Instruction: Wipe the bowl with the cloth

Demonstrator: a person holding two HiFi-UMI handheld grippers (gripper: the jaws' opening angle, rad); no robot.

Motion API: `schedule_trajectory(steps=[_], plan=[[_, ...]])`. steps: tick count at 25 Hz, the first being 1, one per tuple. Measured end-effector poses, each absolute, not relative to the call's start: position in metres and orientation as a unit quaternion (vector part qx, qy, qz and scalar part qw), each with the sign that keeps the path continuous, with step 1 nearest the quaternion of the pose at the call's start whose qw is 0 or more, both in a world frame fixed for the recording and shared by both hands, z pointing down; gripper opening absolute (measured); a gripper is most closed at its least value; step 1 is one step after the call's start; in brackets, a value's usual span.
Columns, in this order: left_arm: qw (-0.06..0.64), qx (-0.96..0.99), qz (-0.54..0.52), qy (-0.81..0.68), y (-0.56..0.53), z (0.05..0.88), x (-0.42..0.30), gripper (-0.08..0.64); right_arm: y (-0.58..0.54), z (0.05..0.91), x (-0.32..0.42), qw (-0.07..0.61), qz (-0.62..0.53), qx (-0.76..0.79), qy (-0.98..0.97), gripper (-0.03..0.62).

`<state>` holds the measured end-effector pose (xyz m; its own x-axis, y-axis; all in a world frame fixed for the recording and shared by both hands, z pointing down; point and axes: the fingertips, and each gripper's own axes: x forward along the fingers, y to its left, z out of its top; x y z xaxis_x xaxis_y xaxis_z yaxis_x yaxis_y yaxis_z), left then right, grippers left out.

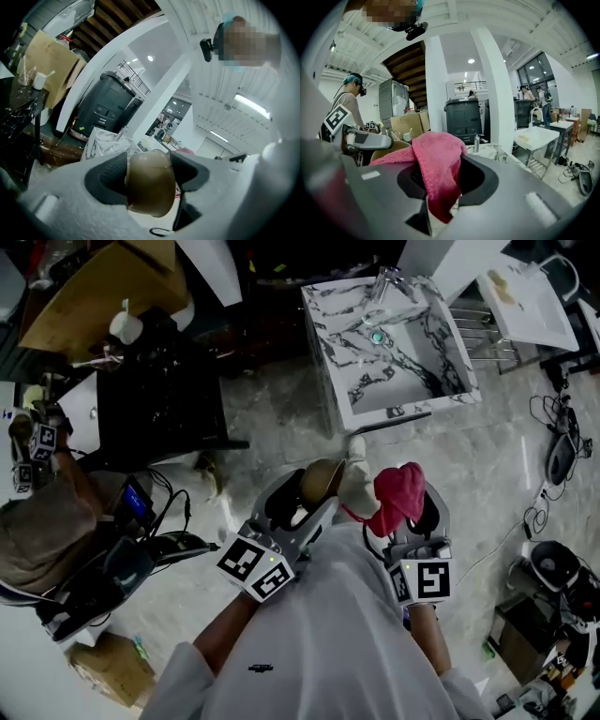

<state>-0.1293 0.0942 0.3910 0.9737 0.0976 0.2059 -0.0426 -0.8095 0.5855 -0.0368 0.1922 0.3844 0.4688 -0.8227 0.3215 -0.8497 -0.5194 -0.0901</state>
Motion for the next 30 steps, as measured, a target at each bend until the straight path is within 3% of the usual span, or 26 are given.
schedule_trajectory(steps=[12, 30], plan=[[0.399, 0.913, 0.034, -0.076, 0.008, 0.377, 0.041, 0.288, 0.079, 0.370, 0.128, 0.077, 0.127, 0.757, -0.636, 0.118], [0.469, 0.876, -0.045, -0.106, -0.039, 0.375, 0.117, 0.288, -0.002, 0.361, 0.152, 0.133, 0.082, 0.564, -0.810, 0.118]])
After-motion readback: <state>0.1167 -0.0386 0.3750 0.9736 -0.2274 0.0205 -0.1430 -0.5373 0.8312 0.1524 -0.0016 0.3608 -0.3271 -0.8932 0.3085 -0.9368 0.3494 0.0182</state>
